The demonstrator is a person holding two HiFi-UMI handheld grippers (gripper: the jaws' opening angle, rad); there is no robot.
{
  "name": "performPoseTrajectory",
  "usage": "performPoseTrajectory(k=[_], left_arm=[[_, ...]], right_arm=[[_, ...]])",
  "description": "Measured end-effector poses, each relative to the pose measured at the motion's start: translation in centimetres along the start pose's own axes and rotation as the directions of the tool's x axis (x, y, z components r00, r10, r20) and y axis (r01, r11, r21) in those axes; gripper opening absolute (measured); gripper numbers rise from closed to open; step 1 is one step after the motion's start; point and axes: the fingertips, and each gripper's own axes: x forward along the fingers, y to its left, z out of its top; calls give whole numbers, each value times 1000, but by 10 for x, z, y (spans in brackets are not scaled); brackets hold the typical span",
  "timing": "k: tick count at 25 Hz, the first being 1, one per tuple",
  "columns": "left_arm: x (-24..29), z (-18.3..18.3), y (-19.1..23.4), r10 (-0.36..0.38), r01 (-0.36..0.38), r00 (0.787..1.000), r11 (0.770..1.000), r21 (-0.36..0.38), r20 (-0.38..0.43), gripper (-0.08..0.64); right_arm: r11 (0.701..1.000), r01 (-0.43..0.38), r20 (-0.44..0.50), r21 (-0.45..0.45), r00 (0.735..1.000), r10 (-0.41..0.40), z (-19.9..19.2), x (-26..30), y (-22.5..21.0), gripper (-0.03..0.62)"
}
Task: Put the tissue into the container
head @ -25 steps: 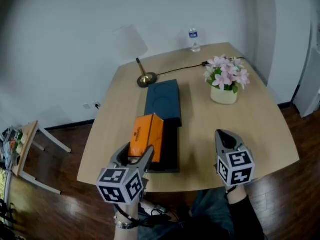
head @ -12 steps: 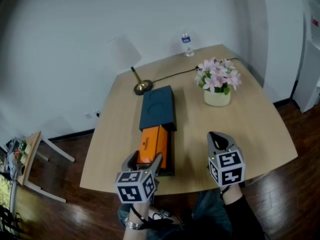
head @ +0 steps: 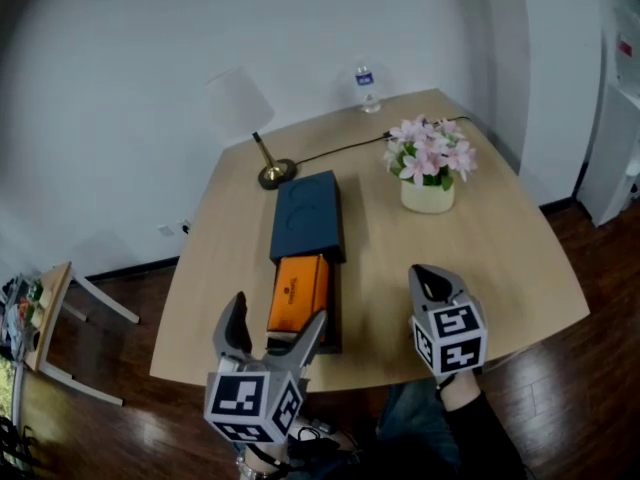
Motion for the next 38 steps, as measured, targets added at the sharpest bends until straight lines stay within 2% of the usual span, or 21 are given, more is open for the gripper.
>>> performPoseTrajectory(k=[1, 3, 5, 6, 11, 13, 17, 21, 26, 38], left_arm=[[1, 13, -13, -31, 31, 999, 999, 18, 35, 523], [9, 26, -48, -141, 141, 987, 990, 13, 82, 494], [23, 24, -81, -239, 242, 966, 970, -19, 103, 419], [33, 18, -94, -262, 266, 960, 964, -30, 100, 384], [89, -24, -126, -263, 263, 965, 962, -73, 17, 80], [105, -37, -132, -256, 254, 967, 963, -90, -12, -1], [130, -59, -134, -249, 243, 967, 963, -113, -44, -2], [137, -68, -131, -261, 247, 963, 953, -178, -61, -3], [139, -70, -132, -266, 248, 960, 952, -179, -83, -3], [137, -69, -134, -272, 255, 959, 949, -185, -77, -5]], right_arm=[[1000, 2, 0, 1, 1000, -2, 0, 0, -1, -8], [1000, 3, 0, 5, 1000, -3, 0, -1, -1, -9], [1000, 3, -1, 7, 1000, -3, -1, -1, 0, -9], [1000, 2, -4, 8, 1000, -2, -2, -1, 0, -9], [1000, 0, -2, 21, 1000, 0, 1, -1, 0, -9], [1000, 13, -1, 20, 1000, -13, 1, -5, -7, -9], [999, 44, -1, 20, 999, -44, 0, -11, -25, -9], [999, 48, -2, 18, 999, -48, 1, -14, -28, -9], [999, 43, -4, 20, 999, -43, 2, -14, -27, -9], [1000, 17, -41, 23, 999, -16, -2, -11, -25, -9]])
